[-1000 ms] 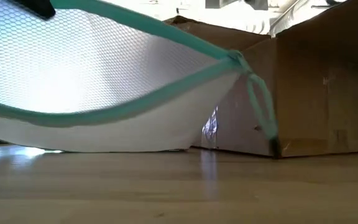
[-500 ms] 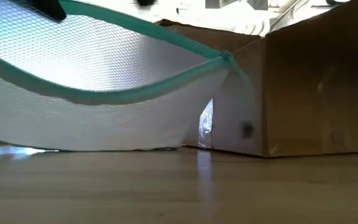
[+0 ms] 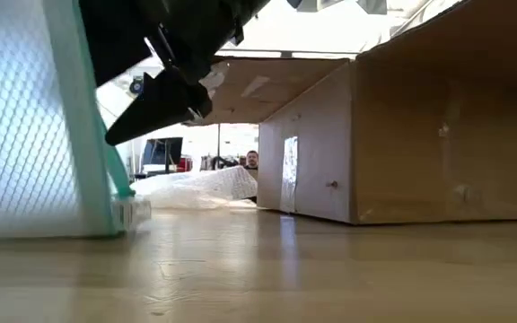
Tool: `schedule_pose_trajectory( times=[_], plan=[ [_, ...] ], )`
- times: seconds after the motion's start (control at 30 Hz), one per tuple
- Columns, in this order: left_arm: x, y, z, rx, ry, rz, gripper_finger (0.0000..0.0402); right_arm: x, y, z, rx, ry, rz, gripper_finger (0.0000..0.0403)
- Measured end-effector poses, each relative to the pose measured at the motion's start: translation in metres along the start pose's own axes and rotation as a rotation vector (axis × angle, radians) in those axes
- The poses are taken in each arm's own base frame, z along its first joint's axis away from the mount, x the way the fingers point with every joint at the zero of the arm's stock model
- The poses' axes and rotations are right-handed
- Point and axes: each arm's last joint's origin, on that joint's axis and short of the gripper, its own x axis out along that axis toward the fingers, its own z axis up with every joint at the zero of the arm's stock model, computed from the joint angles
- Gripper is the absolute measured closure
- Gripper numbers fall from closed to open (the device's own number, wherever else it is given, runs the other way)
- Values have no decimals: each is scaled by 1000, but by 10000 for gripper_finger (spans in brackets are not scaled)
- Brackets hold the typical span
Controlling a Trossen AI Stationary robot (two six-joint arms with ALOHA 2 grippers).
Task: Unpack boxes
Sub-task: Put the green game card into the white zip bag
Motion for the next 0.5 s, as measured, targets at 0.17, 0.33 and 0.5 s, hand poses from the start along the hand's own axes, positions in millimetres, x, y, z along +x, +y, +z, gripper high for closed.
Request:
schedule_pose_trajectory(
  times=[0.17,0.33,0.5],
  plan=[
    [0,2,0,14,40,33,402,-10,15,0,-180,4,48,116],
    [-2,4,-5,53,169,78,402,-39,27,-7,-356,135,53,133],
    [-2,5,-6,104,197,82,402,-28,16,-30,-374,330,25,136]
  ],
)
